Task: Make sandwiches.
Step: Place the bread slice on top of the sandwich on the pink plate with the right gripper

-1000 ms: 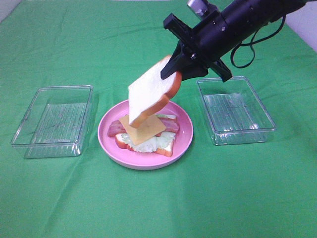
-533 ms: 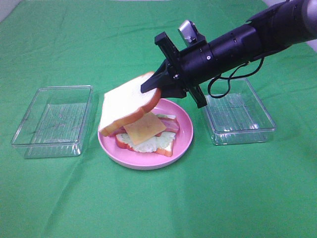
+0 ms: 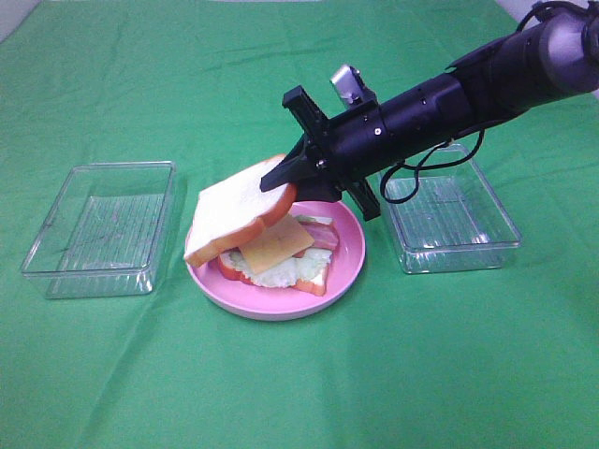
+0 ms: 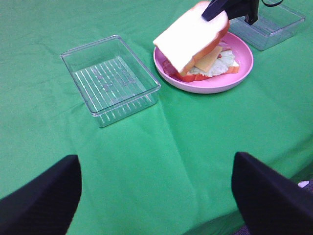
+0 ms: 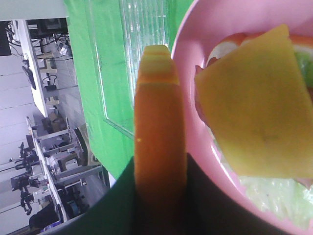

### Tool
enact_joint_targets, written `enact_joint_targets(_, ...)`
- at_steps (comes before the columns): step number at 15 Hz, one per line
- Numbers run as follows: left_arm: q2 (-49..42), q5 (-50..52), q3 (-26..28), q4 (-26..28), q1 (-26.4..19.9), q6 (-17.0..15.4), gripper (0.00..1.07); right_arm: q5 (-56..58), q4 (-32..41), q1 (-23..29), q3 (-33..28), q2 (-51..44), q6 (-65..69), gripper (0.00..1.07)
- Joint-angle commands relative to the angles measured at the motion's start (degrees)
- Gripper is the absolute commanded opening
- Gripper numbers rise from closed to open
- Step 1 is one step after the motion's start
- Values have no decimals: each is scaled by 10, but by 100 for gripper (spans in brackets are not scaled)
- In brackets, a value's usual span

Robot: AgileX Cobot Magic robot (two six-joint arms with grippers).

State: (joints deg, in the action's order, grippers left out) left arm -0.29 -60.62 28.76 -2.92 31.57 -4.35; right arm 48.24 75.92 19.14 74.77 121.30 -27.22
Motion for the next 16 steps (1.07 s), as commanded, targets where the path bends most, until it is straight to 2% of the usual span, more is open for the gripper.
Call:
enact_joint_targets(1,-13,6,-1,5,3,2,79,-3,2,3,-2,-1,-5,4)
enact_joint_targets(3,-13,6,-1,5,3,2,79,-2,-14,3,-2,-1,-5,29)
enact_joint_targets(5,-13,6,-1,5,3,2,79,-1,-48,3,-2,-1,3,62)
enact_joint_targets(7,-13,6,-1,5,3,2,79,2,-74,3,-2,-1,4,76)
enact_joint_targets(12,-13,6,-1,5,3,2,79,-7,-156,2,-2,-32,28,78)
enact_joint_targets(16,-13,6,-1,5,3,2,79,-33,-427,2,-2,-131,172,78)
